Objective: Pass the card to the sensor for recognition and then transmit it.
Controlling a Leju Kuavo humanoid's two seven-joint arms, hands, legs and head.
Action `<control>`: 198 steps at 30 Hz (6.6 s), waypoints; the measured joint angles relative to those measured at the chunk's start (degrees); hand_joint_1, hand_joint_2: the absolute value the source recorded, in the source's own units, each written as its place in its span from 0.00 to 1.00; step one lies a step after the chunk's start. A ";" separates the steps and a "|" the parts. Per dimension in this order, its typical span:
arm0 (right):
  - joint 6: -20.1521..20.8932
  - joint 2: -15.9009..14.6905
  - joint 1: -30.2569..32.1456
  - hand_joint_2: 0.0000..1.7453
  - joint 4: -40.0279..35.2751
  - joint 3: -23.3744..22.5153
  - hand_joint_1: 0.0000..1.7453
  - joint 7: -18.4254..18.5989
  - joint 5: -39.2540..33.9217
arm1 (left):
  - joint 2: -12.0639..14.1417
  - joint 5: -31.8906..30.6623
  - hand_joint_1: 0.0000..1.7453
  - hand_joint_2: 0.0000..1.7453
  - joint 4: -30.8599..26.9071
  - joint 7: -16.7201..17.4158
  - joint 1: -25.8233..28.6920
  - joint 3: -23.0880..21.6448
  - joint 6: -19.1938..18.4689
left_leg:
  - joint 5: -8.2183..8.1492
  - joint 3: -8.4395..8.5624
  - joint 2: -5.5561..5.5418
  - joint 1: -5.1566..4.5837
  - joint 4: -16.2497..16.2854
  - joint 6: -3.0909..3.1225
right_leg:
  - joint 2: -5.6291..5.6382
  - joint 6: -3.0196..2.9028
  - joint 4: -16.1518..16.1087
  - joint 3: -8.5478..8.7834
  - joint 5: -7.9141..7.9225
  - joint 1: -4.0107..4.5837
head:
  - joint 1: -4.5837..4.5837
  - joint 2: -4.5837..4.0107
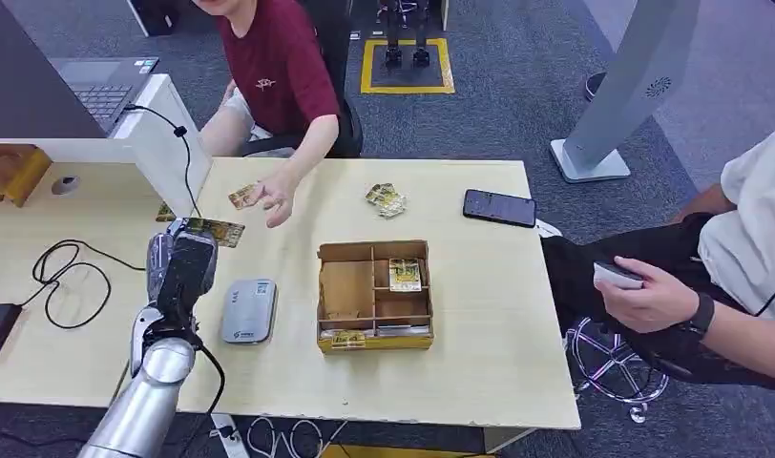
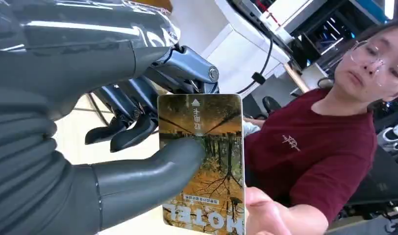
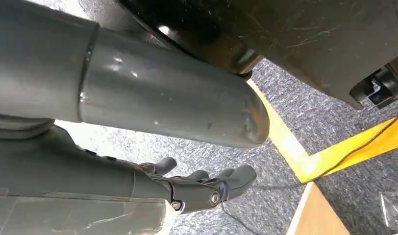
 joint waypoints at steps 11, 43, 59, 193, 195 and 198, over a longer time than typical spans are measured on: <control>0.55 0.00 -0.19 0.00 -0.37 0.74 0.00 -0.07 -0.07 | 0.07 -3.87 1.00 1.00 1.88 0.07 -1.94 0.09 4.90 | 0.00 -0.01 0.00 0.00 0.00 0.00 | 0.00 0.00 0.00 0.00 0.00 0.00 | -0.02 0.00; 0.68 0.00 -0.22 0.00 -0.52 0.96 0.00 -0.68 -0.72 | 0.11 -5.03 0.00 1.00 4.37 -3.10 -1.64 0.17 6.18 | 0.00 -0.02 0.00 0.00 0.00 0.00 | 0.00 0.00 0.00 0.00 0.00 0.00 | 0.00 -0.02; -0.22 -0.02 0.27 0.00 -0.50 1.03 0.00 -0.87 -2.32 | 3.15 1.22 0.00 1.00 -4.07 -4.74 3.25 0.13 -4.61 | -0.01 -0.03 0.01 0.00 0.00 -0.01 | 0.05 0.00 0.00 -0.03 -0.01 0.00 | 0.00 0.00; 1.51 -0.11 -1.02 0.00 -1.31 4.48 0.00 -0.24 -4.37 | -4.15 -62.40 0.00 1.00 12.98 16.79 2.13 -34.67 7.82 | -0.07 0.00 -0.07 -0.01 0.07 0.08 | -0.11 0.03 -0.02 0.08 -0.04 -0.01 | 0.00 0.00; 1.51 -0.11 -1.01 0.00 -1.31 4.66 0.00 -0.24 -4.37 | -4.15 -62.40 0.00 1.00 13.00 16.79 2.09 -34.67 7.82 | -0.07 0.00 -0.07 -0.01 0.07 0.08 | -0.11 0.03 -0.02 0.08 -0.04 -0.01 | 0.00 0.00; 1.38 -0.11 -1.02 0.00 -1.31 4.70 0.00 -0.28 -4.41 | -4.22 -61.53 0.00 1.00 13.09 16.79 2.06 -34.67 7.17 | -0.07 0.00 -0.07 -0.01 0.07 0.08 | -0.11 0.03 -0.02 0.08 -0.04 -0.01 | 0.00 0.00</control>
